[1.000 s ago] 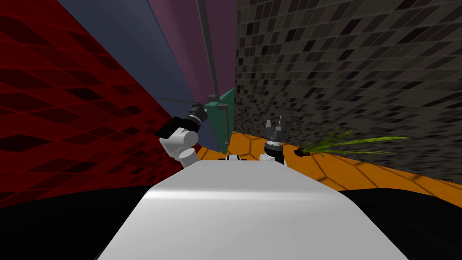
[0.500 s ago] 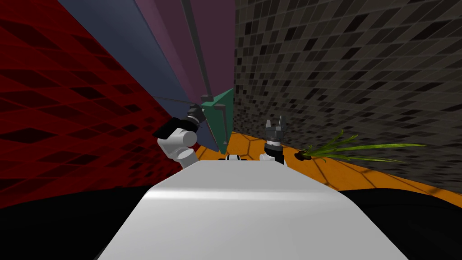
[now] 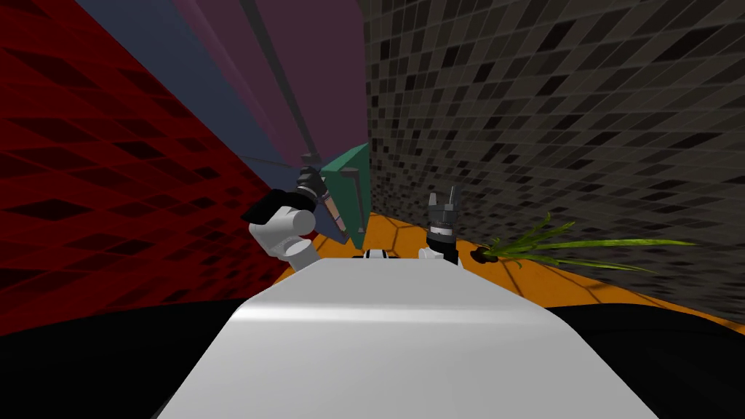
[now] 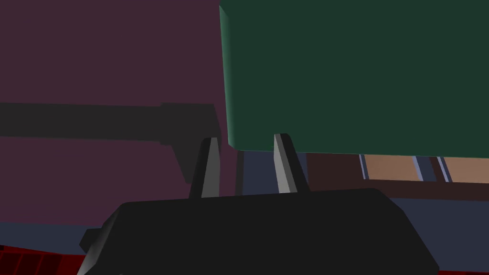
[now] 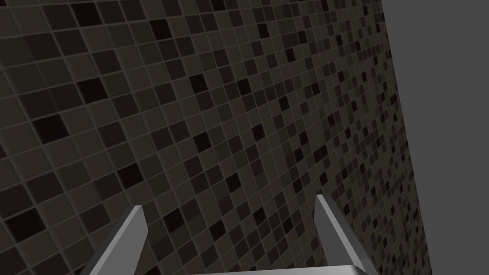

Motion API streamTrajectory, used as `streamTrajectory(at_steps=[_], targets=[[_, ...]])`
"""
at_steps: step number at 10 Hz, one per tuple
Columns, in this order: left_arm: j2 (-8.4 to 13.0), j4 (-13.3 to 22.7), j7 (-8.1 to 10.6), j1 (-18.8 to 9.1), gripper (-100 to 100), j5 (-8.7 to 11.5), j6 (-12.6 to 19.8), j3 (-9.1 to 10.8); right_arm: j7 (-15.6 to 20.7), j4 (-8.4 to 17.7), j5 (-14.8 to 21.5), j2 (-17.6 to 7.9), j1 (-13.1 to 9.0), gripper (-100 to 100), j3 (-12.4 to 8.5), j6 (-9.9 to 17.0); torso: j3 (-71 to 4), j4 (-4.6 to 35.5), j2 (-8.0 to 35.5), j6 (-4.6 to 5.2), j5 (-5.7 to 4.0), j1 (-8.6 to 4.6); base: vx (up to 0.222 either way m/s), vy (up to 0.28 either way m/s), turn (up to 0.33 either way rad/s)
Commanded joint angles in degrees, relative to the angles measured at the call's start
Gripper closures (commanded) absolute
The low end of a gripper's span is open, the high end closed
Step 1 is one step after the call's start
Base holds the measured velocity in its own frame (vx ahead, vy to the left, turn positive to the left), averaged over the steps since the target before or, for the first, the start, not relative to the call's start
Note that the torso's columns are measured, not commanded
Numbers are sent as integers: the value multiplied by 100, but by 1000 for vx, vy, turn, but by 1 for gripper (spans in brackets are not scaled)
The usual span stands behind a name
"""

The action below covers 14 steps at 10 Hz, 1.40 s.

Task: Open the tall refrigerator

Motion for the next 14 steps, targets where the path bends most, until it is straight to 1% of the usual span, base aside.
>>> streamTrajectory(at_steps=[1, 2, 3, 4, 6, 7, 8, 9, 10, 11, 12, 13, 14], targets=[[-16, -42, 22, -161, 100, -97, -65, 144, 0, 0, 0, 1, 1, 0, 0, 0, -4, 2, -6, 0, -9, -23, 41, -254, 107], [-40, -53, 31, -196, 100, -171, -66, 238, 0, 0, 0, 0, 0, 0, 0, 0, -7, -1, -8, 18, -12, -19, 16, -266, 87], [-64, -64, 40, -231, 100, -245, -66, 332, 0, 0, 0, 0, 0, 0, 0, 0, -7, 1, -6, 15, -14, -25, 10, -323, 145], [-64, -64, 40, -231, 100, -245, -66, 332, 0, 0, 0, 1, 0, 0, 1, 0, 2, 0, 3, 11, -16, -39, -17, -302, 64], [-112, -86, 58, -300, 100, -393, -67, 521, 0, 0, 0, 1, 0, 0, 1, 0, 18, 13, 28, 5, -17, -34, -14, -347, 107], [-122, 4, 43, -220, 100, -386, -12, 463, 0, -1, 0, 1, 0, 0, 1, 0, 31, 20, 45, -11, -15, -25, -15, -167, 66], [-125, 0, 81, -202, 100, -493, 12, 561, 0, -1, 0, -1, 0, 0, -1, 0, 41, 21, 58, -14, 7, 51, 17, -209, 57], [-120, -25, 116, -212, 100, -590, -2, 641, 0, 0, 0, -1, 1, 0, 0, 0, 42, 20, 57, -30, 13, 38, 125, -361, 135], [-120, -25, 116, -212, 100, -590, -2, 641, 0, 0, 0, 0, 2, 0, 0, 0, 31, 17, 38, -23, -9, -21, 99, -284, 114], [-114, -51, 152, -222, 100, -687, -17, 721, 0, -1, 0, 0, 1, 0, 0, 0, 20, 14, 33, 6, -19, -17, 44, -304, 48], [-108, -76, 187, -233, 100, -784, -31, 802, 0, 0, 0, 0, 0, 0, 0, 0, 20, 11, 33, 7, -19, -31, 50, -383, 71], [-108, -76, 187, -233, 100, -784, -31, 802, 0, -1, 0, 1, 1, 0, 1, 0, 25, 14, 38, -1, -24, -47, 85, -282, 60], [-102, -101, 223, -243, 100, -881, -45, 882, 0, -1, 0, 0, 1, 0, 0, 0, 16, 13, 25, 4, -17, -2, 99, -284, 49]])
